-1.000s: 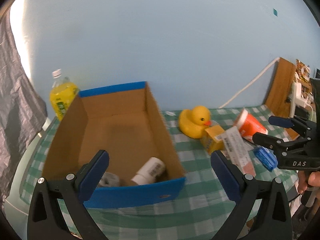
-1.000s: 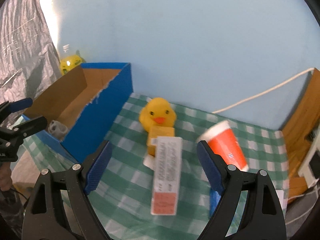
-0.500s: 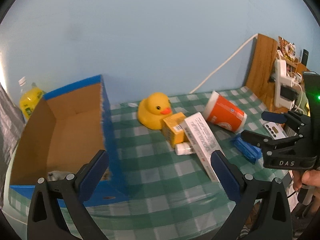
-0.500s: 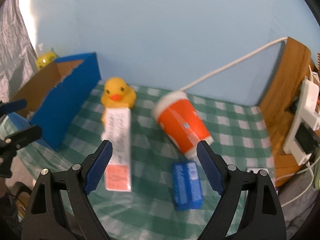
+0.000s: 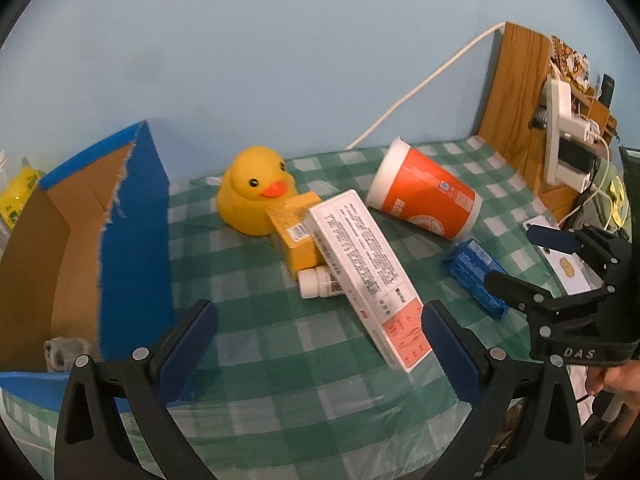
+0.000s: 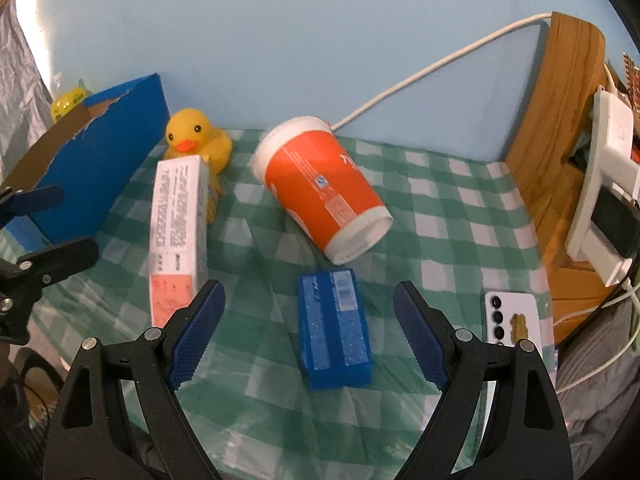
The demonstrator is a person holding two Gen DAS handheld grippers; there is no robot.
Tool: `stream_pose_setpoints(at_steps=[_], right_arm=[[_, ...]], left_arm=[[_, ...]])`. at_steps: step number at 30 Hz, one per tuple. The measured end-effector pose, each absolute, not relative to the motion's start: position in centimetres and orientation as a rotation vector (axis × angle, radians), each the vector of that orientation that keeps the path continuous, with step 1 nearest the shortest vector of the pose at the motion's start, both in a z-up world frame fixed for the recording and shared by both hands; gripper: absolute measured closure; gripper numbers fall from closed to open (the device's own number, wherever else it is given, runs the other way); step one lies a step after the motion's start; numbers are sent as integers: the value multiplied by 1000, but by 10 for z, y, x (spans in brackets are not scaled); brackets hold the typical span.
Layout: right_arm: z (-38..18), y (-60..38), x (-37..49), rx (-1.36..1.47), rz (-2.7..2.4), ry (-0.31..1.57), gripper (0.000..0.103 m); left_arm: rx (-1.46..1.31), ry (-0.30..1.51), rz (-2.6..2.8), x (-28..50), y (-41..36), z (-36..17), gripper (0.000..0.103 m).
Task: Organize objects
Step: 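Move both grippers back toward the remaining boxes on the table, then grasp the white-and-pink medicine box with the left gripper while the right gripper grasps the blue box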
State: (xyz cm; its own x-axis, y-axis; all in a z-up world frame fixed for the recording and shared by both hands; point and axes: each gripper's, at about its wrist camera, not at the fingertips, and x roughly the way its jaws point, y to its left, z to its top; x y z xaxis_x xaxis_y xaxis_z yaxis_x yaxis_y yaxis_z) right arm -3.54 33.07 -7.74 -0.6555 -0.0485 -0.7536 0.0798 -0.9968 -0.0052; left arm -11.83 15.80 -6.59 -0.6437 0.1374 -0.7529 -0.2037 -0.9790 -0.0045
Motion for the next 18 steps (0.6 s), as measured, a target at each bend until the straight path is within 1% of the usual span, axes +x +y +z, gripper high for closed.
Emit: stream_pose_setpoints(at_steps=[5, 13, 18], right_arm=[[-88, 338, -33, 1291, -2776, 54, 18], [-103, 344, -31, 1324, -2750, 67, 18], [-108, 344, -31, 1334, -2737, 89, 18]], left_arm=[[-1253, 137, 2691, -131, 174, -76, 1], [-1362, 97, 2682, -157, 196, -101, 1], [-1378, 154, 2715, -167, 208, -113, 1]])
